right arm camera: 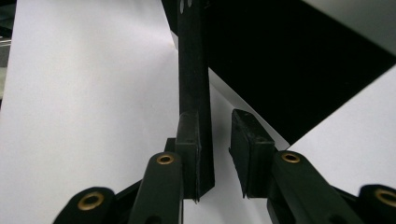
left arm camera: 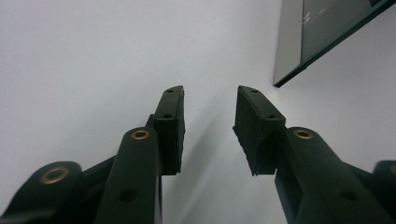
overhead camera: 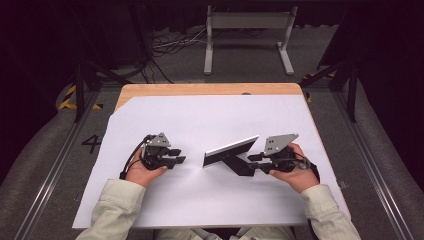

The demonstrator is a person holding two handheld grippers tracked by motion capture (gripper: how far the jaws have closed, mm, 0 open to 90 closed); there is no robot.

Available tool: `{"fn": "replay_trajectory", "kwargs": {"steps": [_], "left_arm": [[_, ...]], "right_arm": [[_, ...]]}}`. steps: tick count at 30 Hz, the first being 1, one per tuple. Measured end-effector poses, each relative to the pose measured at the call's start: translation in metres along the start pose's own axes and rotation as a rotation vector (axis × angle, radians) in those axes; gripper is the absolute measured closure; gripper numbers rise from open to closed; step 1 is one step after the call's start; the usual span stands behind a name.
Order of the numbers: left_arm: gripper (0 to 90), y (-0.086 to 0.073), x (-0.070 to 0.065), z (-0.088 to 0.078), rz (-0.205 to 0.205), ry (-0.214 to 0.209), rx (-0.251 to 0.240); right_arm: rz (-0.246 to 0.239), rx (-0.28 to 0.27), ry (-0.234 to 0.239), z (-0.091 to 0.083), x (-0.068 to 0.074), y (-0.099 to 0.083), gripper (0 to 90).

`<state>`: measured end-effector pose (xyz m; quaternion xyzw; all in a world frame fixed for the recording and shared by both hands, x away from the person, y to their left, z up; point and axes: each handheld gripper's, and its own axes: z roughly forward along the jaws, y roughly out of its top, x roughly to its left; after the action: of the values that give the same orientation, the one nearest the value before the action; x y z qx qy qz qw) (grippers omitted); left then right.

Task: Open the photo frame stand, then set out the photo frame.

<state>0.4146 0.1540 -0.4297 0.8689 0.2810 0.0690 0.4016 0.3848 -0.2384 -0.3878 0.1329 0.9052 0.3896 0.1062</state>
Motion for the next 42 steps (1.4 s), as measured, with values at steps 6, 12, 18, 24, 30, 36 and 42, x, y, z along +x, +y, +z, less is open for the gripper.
{"fn": "replay_trajectory", "kwargs": {"steps": [6, 12, 18, 24, 30, 36, 42], "left_arm": [[65.4, 0.003, -0.001, 0.001, 0.004, -0.004, -0.002], [65.9, 0.006, -0.003, 0.003, 0.008, -0.007, -0.004], [66.4, 0.008, -0.005, 0.004, 0.02, -0.012, -0.001], [67.0, 0.009, -0.007, 0.005, 0.022, -0.01, -0.008], [67.8, 0.011, -0.009, 0.005, 0.024, -0.014, -0.012], [68.5, 0.014, -0.014, 0.009, 0.029, -0.023, -0.012], [71.7, 0.016, -0.019, 0.015, 0.035, -0.016, -0.001]], "right_arm": [[0.002, -0.023, -0.017, -0.012, 0.0, -0.001, 74.3], [0.02, -0.041, -0.031, -0.021, -0.001, -0.004, 76.3], [0.036, -0.06, -0.069, -0.033, -0.003, -0.007, 80.0], [0.056, -0.067, -0.096, -0.039, -0.006, -0.01, 83.3], [0.069, -0.066, -0.109, -0.042, -0.007, -0.012, 84.9], [0.095, -0.054, -0.126, -0.044, -0.01, -0.015, 86.2], [0.104, -0.05, -0.131, -0.046, -0.011, -0.018, 86.6]]}}
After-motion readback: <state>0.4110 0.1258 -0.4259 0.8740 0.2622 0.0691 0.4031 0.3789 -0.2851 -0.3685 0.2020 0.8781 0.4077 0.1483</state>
